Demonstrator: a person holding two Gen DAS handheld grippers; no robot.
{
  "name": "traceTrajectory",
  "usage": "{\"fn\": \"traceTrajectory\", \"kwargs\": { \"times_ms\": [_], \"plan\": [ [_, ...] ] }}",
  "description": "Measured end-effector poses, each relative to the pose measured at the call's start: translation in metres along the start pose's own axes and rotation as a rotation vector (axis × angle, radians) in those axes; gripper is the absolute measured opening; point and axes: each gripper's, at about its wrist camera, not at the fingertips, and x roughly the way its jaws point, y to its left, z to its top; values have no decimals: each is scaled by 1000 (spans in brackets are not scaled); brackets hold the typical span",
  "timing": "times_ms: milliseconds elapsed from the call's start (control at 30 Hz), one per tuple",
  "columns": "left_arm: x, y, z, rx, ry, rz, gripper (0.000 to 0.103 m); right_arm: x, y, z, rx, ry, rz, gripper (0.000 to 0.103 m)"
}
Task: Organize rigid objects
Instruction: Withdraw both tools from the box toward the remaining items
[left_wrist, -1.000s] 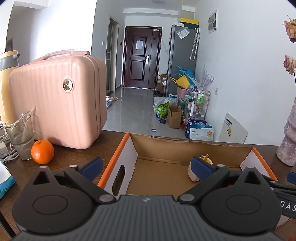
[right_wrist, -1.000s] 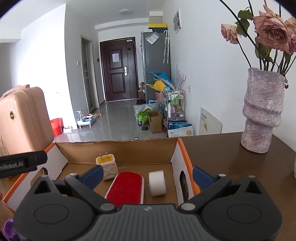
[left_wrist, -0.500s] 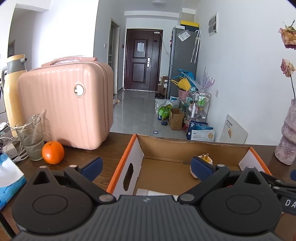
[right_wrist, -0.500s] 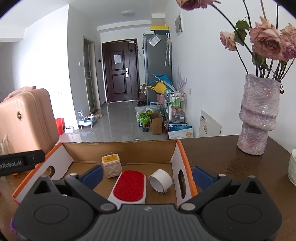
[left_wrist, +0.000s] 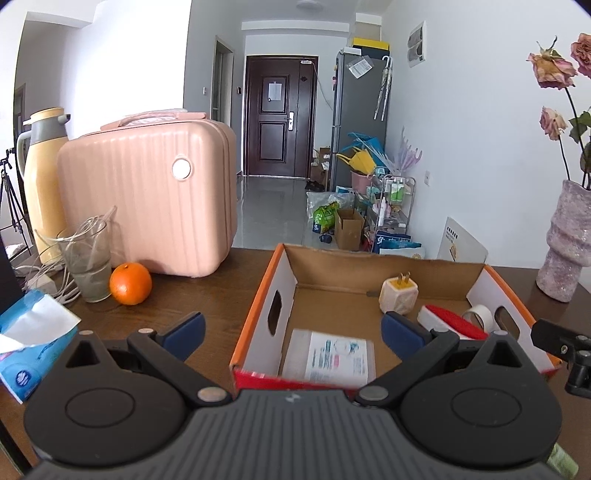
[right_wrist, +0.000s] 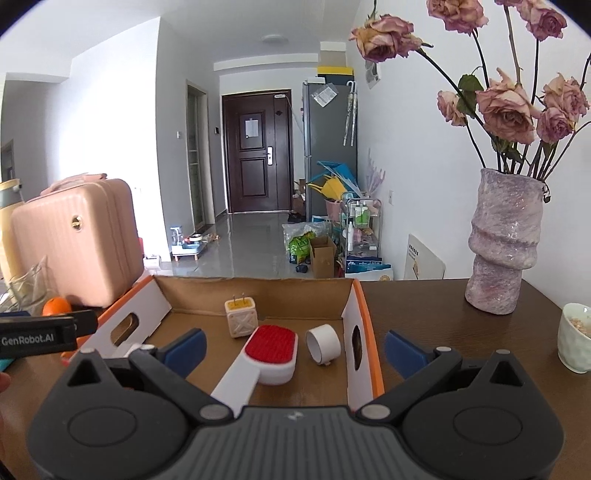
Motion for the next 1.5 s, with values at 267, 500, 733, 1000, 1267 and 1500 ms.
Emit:
{"fn": "traceTrajectory", "kwargs": {
  "times_ms": [267, 500, 733, 1000, 1267, 1500],
  "plan": [
    [-26, 12, -17, 4, 10, 8, 103, -24, 2, -17, -28, 7, 8, 103],
    [-47, 17, -34, 17, 19, 5, 103, -46, 6, -36, -37, 12, 20, 103],
    [-67, 23, -50, 22, 22, 3, 103, -66, 8, -59, -43, 23, 30, 103],
    [-87, 30, -67, 12, 34, -7, 103, -84, 6, -83, -33, 44, 27, 103],
    [-97, 35, -81, 15, 49, -21, 103, -93, 4, -99, -24, 65, 24, 103],
    [-92, 39, -81, 1, 67, -20, 103, -90, 3, -101, -7, 60, 28, 103]
  ]
}}
